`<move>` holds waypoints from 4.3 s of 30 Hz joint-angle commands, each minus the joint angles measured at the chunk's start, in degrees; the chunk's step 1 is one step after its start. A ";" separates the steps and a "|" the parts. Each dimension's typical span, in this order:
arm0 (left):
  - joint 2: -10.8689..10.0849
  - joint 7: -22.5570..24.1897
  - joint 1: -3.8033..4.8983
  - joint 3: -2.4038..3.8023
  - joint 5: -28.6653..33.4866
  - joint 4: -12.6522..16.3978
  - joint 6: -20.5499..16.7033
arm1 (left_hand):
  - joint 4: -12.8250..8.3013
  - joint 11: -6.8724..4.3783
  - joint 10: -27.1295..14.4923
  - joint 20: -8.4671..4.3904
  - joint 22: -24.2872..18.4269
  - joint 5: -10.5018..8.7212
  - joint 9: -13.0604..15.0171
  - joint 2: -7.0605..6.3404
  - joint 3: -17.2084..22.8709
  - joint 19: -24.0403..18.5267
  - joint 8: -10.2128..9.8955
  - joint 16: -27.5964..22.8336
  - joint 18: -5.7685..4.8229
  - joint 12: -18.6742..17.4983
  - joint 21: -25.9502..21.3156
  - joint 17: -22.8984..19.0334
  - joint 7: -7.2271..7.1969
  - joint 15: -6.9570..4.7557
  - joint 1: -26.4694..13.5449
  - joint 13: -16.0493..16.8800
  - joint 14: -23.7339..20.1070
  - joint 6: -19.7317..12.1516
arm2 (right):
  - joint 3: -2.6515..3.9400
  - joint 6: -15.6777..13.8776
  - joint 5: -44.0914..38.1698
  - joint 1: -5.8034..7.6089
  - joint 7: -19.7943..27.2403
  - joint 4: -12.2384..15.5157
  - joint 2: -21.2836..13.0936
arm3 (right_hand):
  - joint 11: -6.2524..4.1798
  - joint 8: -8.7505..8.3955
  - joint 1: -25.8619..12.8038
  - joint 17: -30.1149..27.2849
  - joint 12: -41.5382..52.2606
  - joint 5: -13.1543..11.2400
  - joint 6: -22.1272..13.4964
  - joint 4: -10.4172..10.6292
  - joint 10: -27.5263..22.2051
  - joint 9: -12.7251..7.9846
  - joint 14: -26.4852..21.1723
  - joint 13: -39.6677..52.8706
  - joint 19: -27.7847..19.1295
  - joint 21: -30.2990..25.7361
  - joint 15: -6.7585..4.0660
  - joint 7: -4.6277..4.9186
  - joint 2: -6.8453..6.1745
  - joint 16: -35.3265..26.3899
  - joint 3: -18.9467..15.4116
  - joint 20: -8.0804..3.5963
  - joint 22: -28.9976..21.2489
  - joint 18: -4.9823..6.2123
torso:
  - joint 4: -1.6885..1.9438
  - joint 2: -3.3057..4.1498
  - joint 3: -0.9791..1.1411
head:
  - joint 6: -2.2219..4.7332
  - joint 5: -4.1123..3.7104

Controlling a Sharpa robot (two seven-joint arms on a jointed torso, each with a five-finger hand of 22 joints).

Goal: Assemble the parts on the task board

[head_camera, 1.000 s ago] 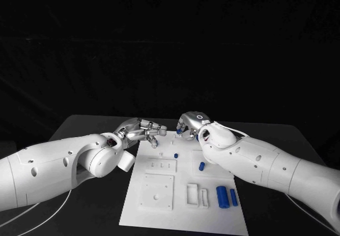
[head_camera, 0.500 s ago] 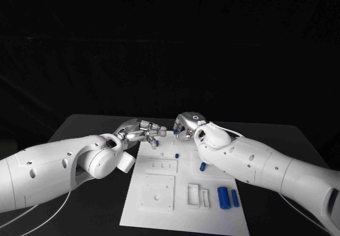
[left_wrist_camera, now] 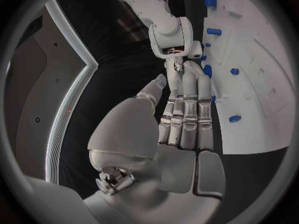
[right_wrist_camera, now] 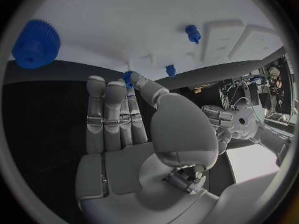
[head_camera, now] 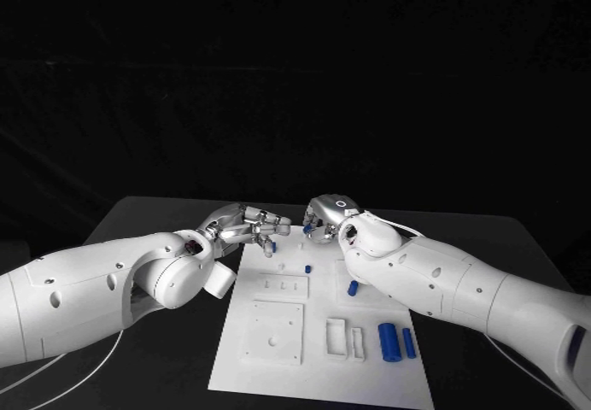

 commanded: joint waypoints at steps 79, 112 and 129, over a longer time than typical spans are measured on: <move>-1.00 0.60 0.72 0.02 -0.42 -2.10 -0.42 | -0.32 -0.02 -0.30 -0.01 -0.77 0.16 -0.01 0.26 0.00 -0.42 -0.06 -0.61 0.80 0.12 0.64 0.07 0.11 0.11 -0.19 0.07 -0.14 -0.21 | 7.06 11.06 11.39 -0.09 2.45 6.75 -14.20 | -2.64 0.31 0.68 3.37 32.58 11.24 -7.52 2.84 -6.10 -0.38 0.12 41.52 4.61 -6.53 -1.64 0.38 -1.60 1.51 -18.15 -1.59 2.86 -2.05 | -2.62 -1.59 0.99 | 0.29 1.36; 0.85 0.30 0.63 0.00 -0.54 -3.55 1.27 | -0.49 0.01 -0.39 0.00 -0.97 0.25 0.00 0.36 0.36 -0.59 -0.06 -0.59 0.80 0.11 0.93 0.14 0.13 0.13 -0.26 0.07 -0.25 -0.26 | 6.88 22.86 9.78 -0.19 2.09 -1.38 -8.46 | -1.96 0.04 2.67 16.43 53.80 13.16 -22.52 8.09 -1.69 -0.88 0.62 66.00 4.23 11.02 -1.17 1.37 -0.98 12.74 -26.92 -0.97 4.87 -1.96 | -2.03 -1.02 1.05 | 0.23 0.96; 1.33 0.15 0.54 -0.01 -0.59 -3.96 1.72 | -0.49 0.01 -0.39 0.00 -0.97 0.25 0.00 0.36 0.36 -0.59 -0.06 -0.59 0.80 0.11 0.93 0.14 0.13 0.13 -0.26 0.07 -0.25 -0.26 | 6.78 22.79 9.76 -0.19 1.84 -1.94 -7.69 | -1.75 0.29 0.08 16.79 54.16 14.51 -15.62 4.87 -1.44 -0.59 0.66 66.25 3.99 12.63 -1.00 1.21 0.65 13.20 -23.37 -0.70 5.00 -1.68 | -1.99 -1.00 1.11 | 0.04 0.97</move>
